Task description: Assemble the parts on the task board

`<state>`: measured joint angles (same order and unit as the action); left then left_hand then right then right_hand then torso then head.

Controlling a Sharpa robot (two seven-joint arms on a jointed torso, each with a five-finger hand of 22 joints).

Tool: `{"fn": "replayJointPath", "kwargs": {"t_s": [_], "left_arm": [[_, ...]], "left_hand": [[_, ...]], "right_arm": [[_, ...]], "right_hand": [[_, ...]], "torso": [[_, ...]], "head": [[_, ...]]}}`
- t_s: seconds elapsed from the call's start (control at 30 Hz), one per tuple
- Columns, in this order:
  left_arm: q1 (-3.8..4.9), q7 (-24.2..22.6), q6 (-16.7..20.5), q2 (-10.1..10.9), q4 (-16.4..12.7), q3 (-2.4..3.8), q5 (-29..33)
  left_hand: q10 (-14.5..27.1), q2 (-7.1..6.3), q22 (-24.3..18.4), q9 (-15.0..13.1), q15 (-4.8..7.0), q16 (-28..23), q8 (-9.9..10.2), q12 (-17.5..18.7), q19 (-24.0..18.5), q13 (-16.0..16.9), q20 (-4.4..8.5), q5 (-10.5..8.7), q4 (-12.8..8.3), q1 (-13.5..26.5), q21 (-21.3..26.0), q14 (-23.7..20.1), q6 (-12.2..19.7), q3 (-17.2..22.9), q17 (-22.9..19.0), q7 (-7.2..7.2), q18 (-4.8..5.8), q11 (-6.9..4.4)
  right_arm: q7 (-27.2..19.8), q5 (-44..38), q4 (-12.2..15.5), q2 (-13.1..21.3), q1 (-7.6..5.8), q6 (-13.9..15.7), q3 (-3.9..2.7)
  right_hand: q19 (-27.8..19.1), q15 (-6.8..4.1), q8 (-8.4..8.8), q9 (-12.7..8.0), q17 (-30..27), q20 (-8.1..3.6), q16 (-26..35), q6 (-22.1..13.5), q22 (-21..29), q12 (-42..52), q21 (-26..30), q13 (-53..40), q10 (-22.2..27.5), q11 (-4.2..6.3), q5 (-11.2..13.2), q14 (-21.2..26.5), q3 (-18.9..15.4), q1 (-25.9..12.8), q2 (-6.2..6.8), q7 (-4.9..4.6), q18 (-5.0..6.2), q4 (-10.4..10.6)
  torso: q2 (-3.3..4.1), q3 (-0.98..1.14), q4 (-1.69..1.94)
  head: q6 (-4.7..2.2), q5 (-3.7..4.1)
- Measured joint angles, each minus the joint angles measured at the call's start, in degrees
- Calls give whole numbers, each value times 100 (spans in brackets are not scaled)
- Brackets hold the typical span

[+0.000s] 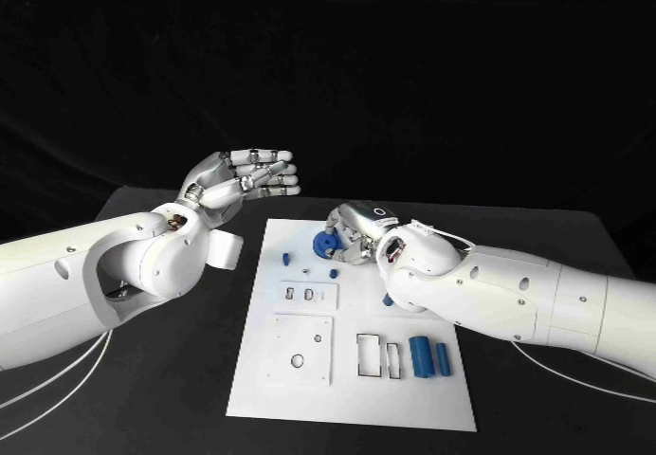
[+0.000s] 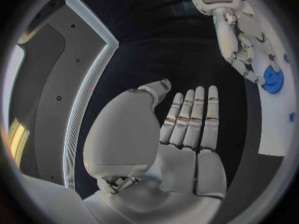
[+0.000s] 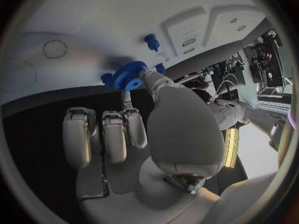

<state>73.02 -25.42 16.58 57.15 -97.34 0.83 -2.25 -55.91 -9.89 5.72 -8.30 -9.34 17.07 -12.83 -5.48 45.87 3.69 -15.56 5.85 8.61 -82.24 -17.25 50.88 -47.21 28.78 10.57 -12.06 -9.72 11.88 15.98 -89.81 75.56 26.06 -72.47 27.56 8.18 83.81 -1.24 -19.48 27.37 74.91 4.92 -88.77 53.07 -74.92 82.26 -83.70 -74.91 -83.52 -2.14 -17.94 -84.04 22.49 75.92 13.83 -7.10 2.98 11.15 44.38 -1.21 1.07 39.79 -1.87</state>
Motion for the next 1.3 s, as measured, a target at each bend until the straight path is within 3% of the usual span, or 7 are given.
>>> {"fn": "replayJointPath", "kwargs": {"t_s": [0.43,0.5,0.7,0.83,1.0,1.3], "left_arm": [[0,2,-9,9,1,0,0],[0,3,-11,10,1,-1,0],[0,4,-18,14,0,-1,0],[0,5,-23,15,-2,-1,0],[0,7,-26,22,-2,-1,0],[0,8,-28,33,-3,-1,0]], "left_hand": [[0,0,-9,5,-20,-29,0,34,0,0,0,0,0,0,0,-20,0,0,5,0,0,0],[0,0,-9,5,-20,-29,0,34,0,0,0,0,0,0,0,-20,0,0,5,0,0,0],[0,0,-9,5,-20,-29,0,34,0,0,0,0,0,0,0,-20,0,0,5,0,0,0],[0,0,-8,5,-20,-29,0,34,0,0,0,0,0,0,0,-20,0,0,4,0,0,0],[0,0,-8,5,-20,-29,0,34,0,0,0,0,0,0,0,-20,0,0,4,0,0,0],[0,-30,-14,5,-20,-29,0,34,0,0,0,-21,-16,30,0,-20,0,16,4,0,0,0]], "right_arm": [[24,-11,-114,-47,4,-103,-1],[24,-13,-115,-49,6,-103,-1],[15,-13,-119,-65,9,-102,2],[4,-8,-120,-67,9,-102,2],[-8,4,-109,-55,9,-104,2],[-45,64,16,88,8,-115,2]], "right_hand": [[0,0,29,6,0,0,0,-24,0,-57,0,1,22,-22,1,0,10,-15,15,-22,2,10],[0,0,100,37,0,0,0,-124,1,-108,5,1,66,-66,9,0,24,-48,48,-45,3,23],[0,64,404,-36,0,64,0,-481,1,-136,22,-4,146,-146,332,1,-35,-98,98,-173,5,4],[20,142,580,-48,-1,125,0,-611,1,-136,22,-4,149,-210,385,6,-383,-97,97,-242,6,60],[20,156,737,-47,-1,166,0,-631,1,-136,22,-4,138,-232,349,11,-1115,64,-64,-262,5,321],[19,156,737,-14,4,166,0,-493,2,-88,22,-3,122,-249,120,10,-1275,6,-179,-230,5,514]], "torso": [[-3,3,-10],[-2,3,-8],[-2,0,-7],[-1,-2,-6],[-2,-2,-6],[-3,-2,-6]], "head": [[-10,3],[-11,6],[-14,6],[-9,5],[-5,5],[2,5]]}}
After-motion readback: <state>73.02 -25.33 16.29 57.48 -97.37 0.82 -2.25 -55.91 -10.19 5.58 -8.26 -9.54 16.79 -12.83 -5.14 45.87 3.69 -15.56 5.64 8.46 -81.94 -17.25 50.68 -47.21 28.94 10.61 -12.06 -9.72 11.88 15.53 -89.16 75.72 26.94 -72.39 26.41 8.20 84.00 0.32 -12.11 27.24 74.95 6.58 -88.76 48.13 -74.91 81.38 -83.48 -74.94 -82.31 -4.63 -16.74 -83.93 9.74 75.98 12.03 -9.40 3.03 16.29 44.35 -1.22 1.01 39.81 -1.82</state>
